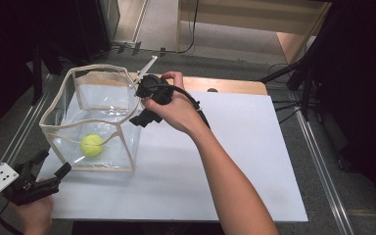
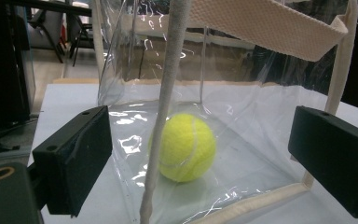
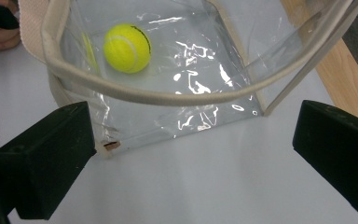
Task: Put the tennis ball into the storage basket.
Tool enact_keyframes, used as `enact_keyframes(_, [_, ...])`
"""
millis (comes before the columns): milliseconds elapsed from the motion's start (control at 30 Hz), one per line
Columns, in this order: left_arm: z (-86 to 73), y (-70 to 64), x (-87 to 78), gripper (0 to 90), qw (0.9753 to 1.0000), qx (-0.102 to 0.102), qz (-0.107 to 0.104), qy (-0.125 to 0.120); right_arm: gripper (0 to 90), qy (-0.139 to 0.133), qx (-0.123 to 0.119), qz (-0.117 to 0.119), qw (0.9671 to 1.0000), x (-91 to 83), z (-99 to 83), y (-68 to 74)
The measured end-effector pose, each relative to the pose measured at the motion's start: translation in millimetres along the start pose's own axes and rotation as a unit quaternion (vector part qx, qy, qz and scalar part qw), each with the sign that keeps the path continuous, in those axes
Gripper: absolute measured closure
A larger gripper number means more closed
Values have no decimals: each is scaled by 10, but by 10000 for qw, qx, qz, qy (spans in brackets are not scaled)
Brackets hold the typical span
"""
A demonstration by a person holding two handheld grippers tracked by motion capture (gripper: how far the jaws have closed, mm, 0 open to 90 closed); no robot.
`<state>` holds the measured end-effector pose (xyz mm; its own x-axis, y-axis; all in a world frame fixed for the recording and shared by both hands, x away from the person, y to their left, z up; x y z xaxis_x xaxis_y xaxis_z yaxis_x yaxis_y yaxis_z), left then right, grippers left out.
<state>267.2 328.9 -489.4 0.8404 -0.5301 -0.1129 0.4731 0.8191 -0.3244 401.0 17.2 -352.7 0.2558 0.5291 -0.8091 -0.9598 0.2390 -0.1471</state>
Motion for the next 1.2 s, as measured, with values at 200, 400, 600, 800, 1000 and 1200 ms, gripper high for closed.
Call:
enact_keyframes(200, [0, -1, 2, 65, 10000, 3, 6, 0, 0, -28, 30, 5, 10000, 24, -99, 17])
enact_keyframes(400, [-1, 1, 0, 65, 10000, 20, 7, 13, 0, -102, 17, -27, 9999, 57, -197, 39])
enact_keyframes(600, [-2, -2, 0, 65, 10000, 13, 4, 12, 0, -123, 83, -67, 9999, 71, -285, 90])
enact_keyframes(800, [-3, -1, -2, 65, 10000, 31, 7, 32, 0, -177, 88, -93, 9998, 99, -376, 127])
enact_keyframes(1000, [-3, -2, 0, 65, 10000, 47, 2, 27, 0, -236, 137, -105, 9996, 157, -463, 187])
enact_keyframes(1200, [-3, -3, 0, 65, 10000, 48, 1, 32, 0, -293, 217, -83, 9993, 241, -552, 248])
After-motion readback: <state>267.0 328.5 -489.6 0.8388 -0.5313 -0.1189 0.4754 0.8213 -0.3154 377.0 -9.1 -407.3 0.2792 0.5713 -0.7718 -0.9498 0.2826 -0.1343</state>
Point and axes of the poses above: each handheld gripper's, and its own axes: x roughly forward along the jaws, z roughly out of its top, y roughly to its left, the point moved 5 cm from there along x, roughly forward along the jaws, and after that the axes turned 11 degrees about -x, right-handed, at the moved point
